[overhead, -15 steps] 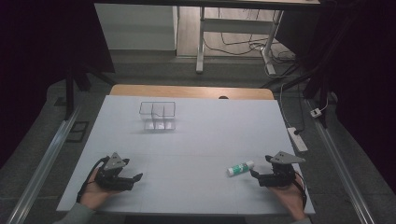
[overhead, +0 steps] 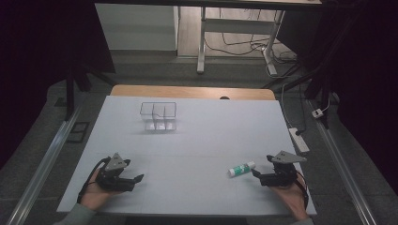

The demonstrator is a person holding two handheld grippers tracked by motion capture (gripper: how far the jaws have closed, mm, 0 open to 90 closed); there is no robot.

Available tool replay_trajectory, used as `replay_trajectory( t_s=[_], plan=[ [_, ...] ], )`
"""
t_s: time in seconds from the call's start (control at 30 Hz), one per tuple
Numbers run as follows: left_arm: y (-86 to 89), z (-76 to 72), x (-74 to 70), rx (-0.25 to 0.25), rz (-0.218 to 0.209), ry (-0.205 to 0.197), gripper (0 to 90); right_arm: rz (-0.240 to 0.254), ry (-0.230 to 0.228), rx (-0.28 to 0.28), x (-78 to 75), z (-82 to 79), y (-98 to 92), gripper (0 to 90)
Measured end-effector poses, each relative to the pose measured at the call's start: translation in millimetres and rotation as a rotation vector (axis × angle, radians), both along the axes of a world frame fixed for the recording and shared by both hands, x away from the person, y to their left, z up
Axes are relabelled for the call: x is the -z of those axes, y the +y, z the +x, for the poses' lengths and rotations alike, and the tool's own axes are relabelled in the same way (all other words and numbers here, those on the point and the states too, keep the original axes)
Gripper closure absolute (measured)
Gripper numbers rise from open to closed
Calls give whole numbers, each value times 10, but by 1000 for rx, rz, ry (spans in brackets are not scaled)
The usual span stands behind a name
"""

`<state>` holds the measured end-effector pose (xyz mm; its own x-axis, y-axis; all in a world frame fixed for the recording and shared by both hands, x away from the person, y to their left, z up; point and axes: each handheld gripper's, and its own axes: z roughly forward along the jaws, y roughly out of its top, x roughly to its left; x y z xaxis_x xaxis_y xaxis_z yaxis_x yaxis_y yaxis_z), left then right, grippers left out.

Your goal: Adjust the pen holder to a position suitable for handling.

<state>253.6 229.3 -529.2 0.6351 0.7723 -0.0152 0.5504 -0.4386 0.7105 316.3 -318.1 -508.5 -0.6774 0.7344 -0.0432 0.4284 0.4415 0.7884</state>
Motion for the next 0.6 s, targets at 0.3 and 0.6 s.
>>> replay_trajectory(
  t_s=[0.3,0.6],
  plan=[
    [10,6,3,-4,1,-2,210,-27,13,12,13,65,-8,129],
    [31,27,-4,-15,-3,-6,211,-39,10,22,21,60,-2,143]
  ],
)
